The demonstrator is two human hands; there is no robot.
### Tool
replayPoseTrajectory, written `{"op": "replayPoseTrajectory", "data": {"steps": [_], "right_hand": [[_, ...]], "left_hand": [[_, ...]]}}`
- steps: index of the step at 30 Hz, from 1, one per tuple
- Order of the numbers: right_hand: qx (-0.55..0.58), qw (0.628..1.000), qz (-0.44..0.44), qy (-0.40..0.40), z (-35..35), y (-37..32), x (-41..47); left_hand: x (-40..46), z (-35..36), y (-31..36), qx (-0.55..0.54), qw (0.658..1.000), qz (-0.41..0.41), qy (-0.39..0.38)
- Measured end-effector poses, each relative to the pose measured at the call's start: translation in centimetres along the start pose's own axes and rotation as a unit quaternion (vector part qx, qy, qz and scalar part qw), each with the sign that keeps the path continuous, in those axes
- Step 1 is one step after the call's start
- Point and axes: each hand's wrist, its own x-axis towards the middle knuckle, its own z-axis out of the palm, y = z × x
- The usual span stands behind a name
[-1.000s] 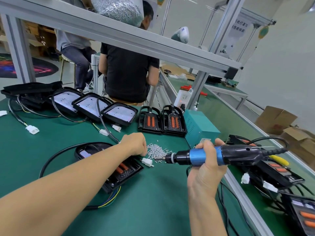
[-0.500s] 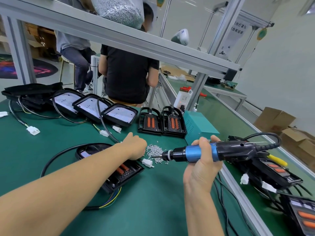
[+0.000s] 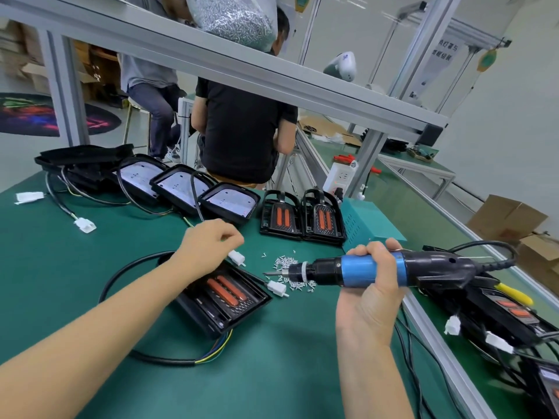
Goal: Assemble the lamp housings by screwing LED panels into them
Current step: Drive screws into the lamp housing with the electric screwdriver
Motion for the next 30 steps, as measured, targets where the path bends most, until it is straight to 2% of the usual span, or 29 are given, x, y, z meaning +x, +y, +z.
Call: {"op": "replayPoseTrajectory", "data": {"steps": [4,7,12,17,24,30], "right_hand": [[0.003,0.998,0.031,-0.046,1.3,1.2,-1.3],[-0.012,0.996,0.049,-0.073,2.6,2.9,-2.4],[-0.010,0.991,0.073,-0.116,5.0,5.3,-4.2],[-0.032,0.985,0.087,-0.147,6.7,7.2,-5.5],[-0.102,0.974,0.061,-0.195,7.6,8.8,-6.6],[-0.121,0.970,0.058,-0.200,7.7,9.0,-6.6]], "left_hand": [[-3.5,-1.9,-3.3,-0.054,0.982,-0.083,0.158],[-5.2,-2.7,-5.5,-0.058,0.968,-0.139,0.203],[-6.9,-3.5,-7.7,-0.088,0.960,-0.222,0.150],[-7.0,-3.9,-7.8,-0.012,0.976,-0.207,0.064],[-6.4,-3.1,-7.6,0.113,0.971,-0.188,0.096],[-5.9,-2.9,-7.9,0.137,0.970,-0.179,0.094]]}}
